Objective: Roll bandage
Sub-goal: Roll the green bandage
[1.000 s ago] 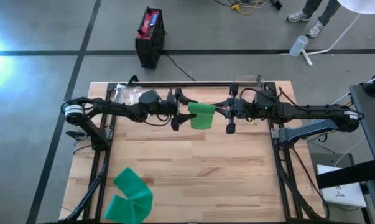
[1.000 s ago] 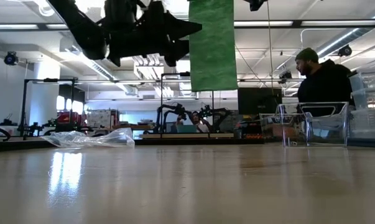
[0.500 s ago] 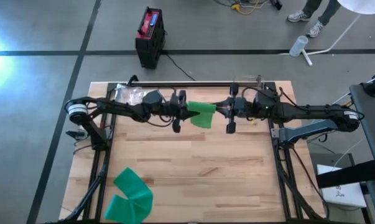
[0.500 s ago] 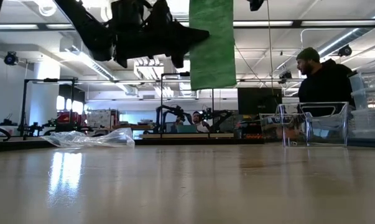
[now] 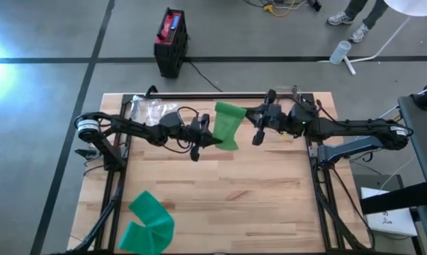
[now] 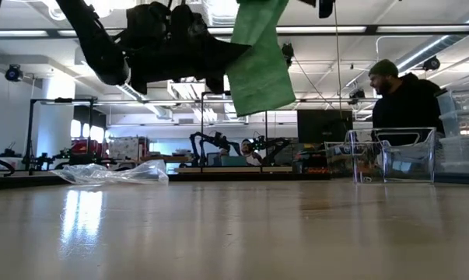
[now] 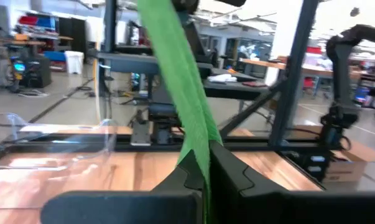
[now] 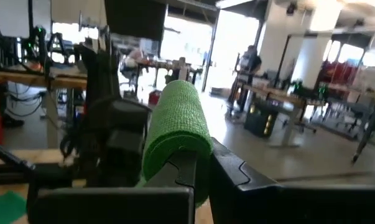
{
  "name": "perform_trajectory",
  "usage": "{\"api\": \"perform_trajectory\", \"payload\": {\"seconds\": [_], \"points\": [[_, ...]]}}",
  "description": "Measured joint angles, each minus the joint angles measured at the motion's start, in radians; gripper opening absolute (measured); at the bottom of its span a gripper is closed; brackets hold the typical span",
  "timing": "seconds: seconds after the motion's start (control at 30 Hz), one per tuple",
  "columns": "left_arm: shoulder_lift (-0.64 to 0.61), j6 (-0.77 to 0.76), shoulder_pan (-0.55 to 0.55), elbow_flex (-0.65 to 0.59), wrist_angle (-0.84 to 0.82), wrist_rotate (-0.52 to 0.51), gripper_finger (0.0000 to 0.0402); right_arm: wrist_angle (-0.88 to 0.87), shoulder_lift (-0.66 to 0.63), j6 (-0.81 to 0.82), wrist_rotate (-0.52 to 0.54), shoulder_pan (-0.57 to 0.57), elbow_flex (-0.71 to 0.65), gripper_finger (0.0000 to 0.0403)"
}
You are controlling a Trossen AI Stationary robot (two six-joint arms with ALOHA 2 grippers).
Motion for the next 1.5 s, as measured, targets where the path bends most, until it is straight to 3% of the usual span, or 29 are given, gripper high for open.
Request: {"api": "perform_trajectory", "payload": {"seconds": [0.13,0.3,0.43,1.07,1.5], "points": [[-0.022,-0.002,0.0,-0.005,-0.001,0.07,0.0,0.008,0.001,0.026,0.0,0.0,-0.026,0.0009],[-0.044,-0.015,-0.004,0.023,-0.005,0.291,0.0,0.003,0.014,0.023,-0.001,0.001,-0.051,0.0009],[-0.046,-0.077,-0.019,0.055,-0.003,0.369,0.0,0.0,0.046,0.013,0.0,0.001,-0.064,0.0009],[-0.094,-0.146,-0.017,0.064,-0.017,0.366,0.0,-0.095,0.082,0.019,-0.005,0.001,-0.077,0.0009],[-0.095,-0.243,-0.013,0.073,0.006,0.05,0.0034,-0.134,0.082,0.007,-0.048,0.005,-0.109,0.0009]]}}
